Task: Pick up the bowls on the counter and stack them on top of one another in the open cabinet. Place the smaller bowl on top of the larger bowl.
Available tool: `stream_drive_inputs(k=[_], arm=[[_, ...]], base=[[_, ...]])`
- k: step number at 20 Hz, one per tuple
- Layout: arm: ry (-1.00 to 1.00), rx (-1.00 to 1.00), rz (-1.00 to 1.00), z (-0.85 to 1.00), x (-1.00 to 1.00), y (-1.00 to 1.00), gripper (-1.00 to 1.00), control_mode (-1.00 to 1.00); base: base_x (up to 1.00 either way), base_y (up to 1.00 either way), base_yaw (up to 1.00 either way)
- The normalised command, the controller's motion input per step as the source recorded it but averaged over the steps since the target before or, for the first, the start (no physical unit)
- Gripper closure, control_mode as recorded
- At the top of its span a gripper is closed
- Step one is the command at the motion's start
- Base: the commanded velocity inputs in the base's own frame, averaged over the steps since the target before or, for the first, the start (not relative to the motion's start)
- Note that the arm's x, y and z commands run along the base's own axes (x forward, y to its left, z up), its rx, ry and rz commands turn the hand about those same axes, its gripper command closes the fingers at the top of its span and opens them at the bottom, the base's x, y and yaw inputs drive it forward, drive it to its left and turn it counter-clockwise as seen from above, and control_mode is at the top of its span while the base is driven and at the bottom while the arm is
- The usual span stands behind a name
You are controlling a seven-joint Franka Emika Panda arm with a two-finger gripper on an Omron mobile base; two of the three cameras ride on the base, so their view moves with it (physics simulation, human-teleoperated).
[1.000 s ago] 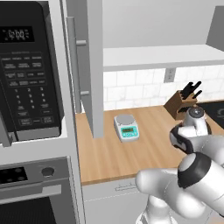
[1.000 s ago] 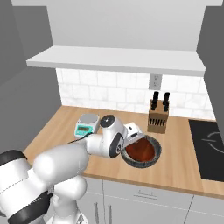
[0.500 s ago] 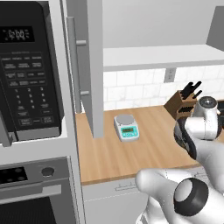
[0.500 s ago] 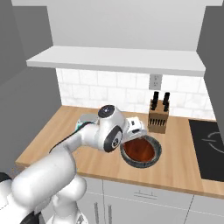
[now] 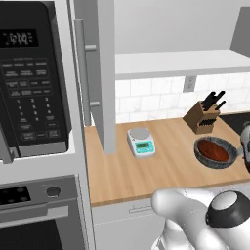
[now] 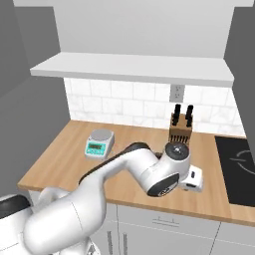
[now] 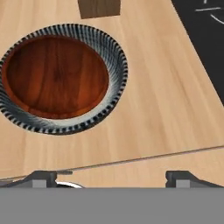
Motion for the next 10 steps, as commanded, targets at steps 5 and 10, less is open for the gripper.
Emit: stream_drive_inputs(k=[5,10], arm=[[0.00,0.42,-0.31,-0.04,0.10,-0.54,-1.00,-1.00],[0.01,0.16,-0.16,-0.09,0.54,-0.22,-1.00,-1.00]], base=[[0.00,0.00,0.00],[0.00,0.00,0.00]])
